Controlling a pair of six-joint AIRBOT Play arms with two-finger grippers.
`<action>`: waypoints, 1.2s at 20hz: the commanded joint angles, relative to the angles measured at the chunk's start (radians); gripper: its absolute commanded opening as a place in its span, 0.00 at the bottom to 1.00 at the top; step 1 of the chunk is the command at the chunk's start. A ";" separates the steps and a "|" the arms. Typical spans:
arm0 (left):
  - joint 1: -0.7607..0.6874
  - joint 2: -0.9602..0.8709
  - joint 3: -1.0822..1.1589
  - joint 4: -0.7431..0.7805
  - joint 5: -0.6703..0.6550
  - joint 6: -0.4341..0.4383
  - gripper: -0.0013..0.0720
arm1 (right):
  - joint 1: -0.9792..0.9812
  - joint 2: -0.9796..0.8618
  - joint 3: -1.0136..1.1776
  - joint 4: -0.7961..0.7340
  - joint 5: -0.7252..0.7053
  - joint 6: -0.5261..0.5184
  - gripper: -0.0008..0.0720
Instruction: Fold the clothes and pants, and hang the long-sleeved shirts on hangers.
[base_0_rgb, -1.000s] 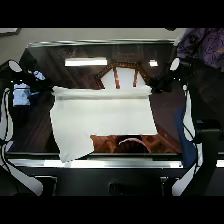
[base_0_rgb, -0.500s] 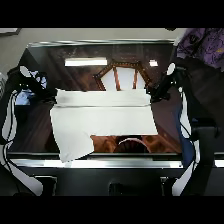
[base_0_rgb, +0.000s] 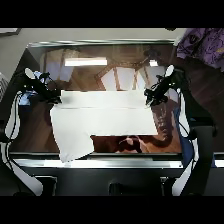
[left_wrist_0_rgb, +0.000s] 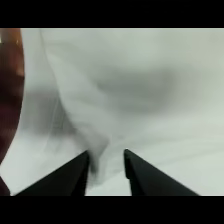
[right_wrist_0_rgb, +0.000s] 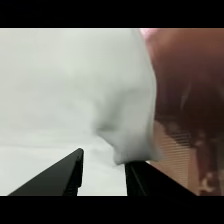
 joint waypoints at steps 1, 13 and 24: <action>0.006 0.000 0.010 -0.030 0.014 -0.040 0.66 | 0.000 0.000 0.000 0.047 0.008 -0.005 0.46; 0.336 0.696 -0.674 -0.100 0.157 -0.018 0.74 | -0.264 0.404 -0.280 0.104 0.053 -0.258 0.68; 0.441 1.033 -1.444 -0.338 0.228 0.156 0.74 | -0.373 0.637 -0.826 0.251 -0.135 -0.395 0.68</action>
